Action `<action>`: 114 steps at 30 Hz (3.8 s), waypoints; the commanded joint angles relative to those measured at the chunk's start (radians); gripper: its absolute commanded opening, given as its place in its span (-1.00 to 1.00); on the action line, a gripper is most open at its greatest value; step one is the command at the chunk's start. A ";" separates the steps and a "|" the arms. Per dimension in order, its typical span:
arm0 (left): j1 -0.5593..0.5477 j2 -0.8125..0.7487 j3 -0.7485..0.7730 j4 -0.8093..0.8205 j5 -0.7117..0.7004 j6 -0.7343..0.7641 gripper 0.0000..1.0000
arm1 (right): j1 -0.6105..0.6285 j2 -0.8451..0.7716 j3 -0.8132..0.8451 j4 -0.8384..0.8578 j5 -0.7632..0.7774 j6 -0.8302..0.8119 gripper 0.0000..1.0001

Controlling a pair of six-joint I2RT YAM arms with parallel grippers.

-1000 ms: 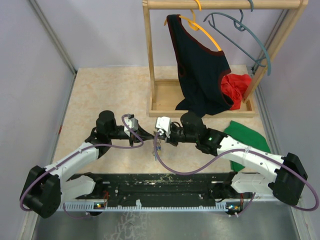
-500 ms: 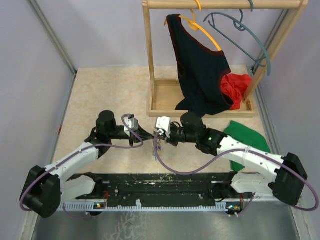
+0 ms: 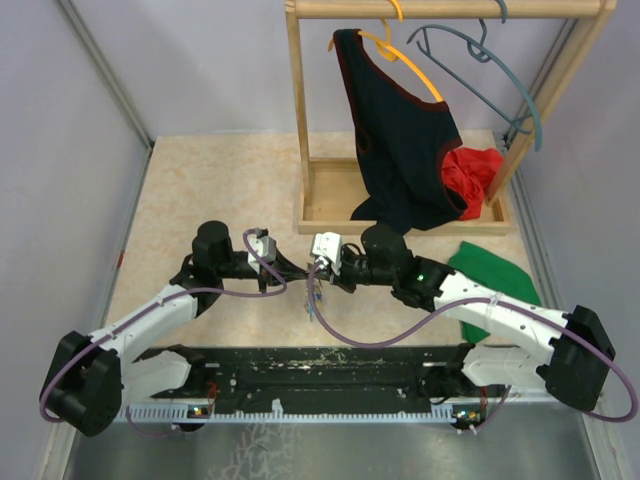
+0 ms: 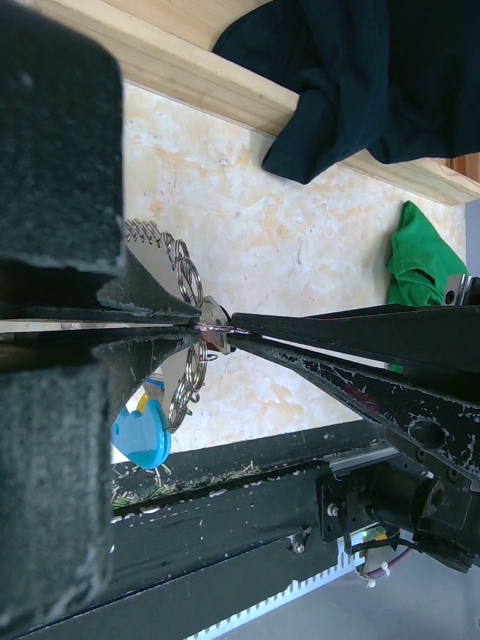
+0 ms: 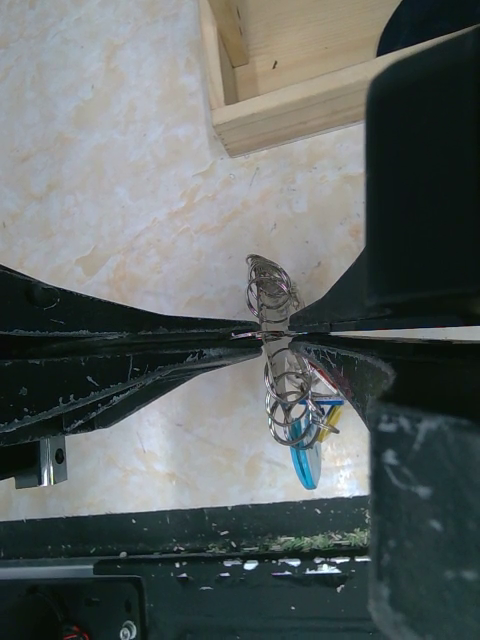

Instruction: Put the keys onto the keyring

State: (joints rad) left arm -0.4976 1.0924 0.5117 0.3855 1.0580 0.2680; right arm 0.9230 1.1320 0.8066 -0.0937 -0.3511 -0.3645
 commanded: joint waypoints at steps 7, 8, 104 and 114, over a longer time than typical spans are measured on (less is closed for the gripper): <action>-0.017 0.006 0.017 0.030 0.030 0.013 -0.99 | 0.011 -0.016 0.045 0.125 -0.046 0.015 -1.00; -0.019 0.007 0.019 0.026 0.028 0.015 -0.99 | 0.011 -0.016 0.044 0.128 -0.045 0.016 -1.00; -0.022 -0.167 -0.116 -0.021 -0.517 -0.099 -0.99 | -0.071 0.231 -0.016 -0.184 0.310 0.296 -0.50; -0.018 -0.200 -0.137 -0.026 -0.589 -0.096 -0.99 | -0.035 0.374 0.046 -0.153 0.338 0.221 -0.52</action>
State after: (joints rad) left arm -0.5209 0.9035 0.3878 0.3737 0.5049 0.1589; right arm 0.8787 1.4837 0.7898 -0.2882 -0.0357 -0.1047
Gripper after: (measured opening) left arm 0.011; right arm 0.243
